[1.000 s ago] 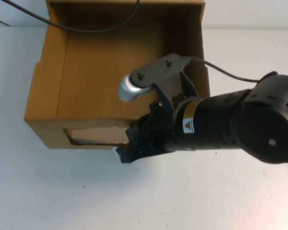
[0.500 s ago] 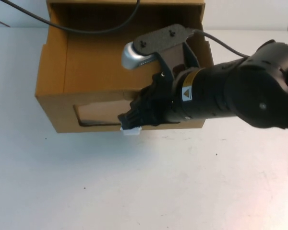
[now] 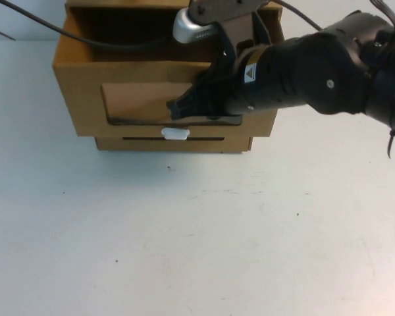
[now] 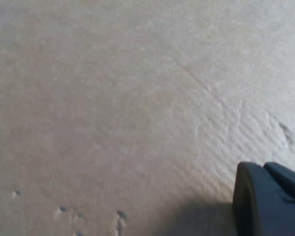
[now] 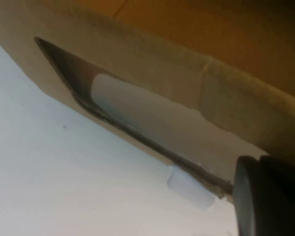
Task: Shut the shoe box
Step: Close the shoe box with your right arm
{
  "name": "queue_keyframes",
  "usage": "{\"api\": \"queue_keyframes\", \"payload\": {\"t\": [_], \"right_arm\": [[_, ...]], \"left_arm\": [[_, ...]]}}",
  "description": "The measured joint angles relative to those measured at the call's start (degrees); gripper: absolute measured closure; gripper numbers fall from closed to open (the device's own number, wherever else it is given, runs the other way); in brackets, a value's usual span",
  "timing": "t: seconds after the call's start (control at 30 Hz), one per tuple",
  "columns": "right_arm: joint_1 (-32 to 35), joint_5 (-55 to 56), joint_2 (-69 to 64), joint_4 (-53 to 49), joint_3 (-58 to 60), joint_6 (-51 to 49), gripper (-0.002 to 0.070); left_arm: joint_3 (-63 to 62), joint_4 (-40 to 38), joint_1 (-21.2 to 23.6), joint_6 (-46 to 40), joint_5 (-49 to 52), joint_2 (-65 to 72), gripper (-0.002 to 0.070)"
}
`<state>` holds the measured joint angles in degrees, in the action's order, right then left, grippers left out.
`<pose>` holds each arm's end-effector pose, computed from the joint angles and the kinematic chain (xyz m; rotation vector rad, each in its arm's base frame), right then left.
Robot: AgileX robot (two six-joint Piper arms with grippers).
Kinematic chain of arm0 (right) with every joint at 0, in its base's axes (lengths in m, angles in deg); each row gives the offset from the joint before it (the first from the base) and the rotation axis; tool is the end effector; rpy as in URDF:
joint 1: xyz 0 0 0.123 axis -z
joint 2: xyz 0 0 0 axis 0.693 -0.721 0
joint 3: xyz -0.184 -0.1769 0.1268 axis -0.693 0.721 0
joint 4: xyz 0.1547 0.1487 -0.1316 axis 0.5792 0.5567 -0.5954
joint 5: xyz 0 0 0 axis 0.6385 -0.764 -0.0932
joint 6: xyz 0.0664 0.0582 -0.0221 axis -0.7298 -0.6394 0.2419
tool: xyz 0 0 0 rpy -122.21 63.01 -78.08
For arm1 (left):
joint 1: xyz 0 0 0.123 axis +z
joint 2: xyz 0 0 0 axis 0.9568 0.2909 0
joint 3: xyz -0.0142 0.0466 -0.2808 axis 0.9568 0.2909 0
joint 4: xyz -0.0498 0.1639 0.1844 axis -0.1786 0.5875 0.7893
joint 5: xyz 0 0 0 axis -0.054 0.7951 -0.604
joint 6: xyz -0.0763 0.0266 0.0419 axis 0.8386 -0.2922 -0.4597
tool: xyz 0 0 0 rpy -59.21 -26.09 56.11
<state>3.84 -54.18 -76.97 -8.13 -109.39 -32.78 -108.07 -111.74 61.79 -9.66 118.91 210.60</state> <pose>0.3007 0.2509 0.3511 -0.7037 2.1073 0.4019 0.4408 -0.1350 0.4128 0.7906 2.1302 -0.5708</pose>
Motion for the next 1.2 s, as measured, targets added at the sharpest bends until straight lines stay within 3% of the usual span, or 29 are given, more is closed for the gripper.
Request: {"api": "queue_keyframes", "payload": {"t": [0.43,1.2], "right_arm": [[0.97,-8.71,-3.12,10.11,-7.69,9.01,0.0687],[7.03,-2.24,-3.1,13.55,-7.9,10.56,0.0688]], "left_arm": [[0.0,0.0,0.0,0.0,0.0,0.0,0.068],[0.0,-0.11,-0.51,-0.21,0.0,0.0,0.068]]}}
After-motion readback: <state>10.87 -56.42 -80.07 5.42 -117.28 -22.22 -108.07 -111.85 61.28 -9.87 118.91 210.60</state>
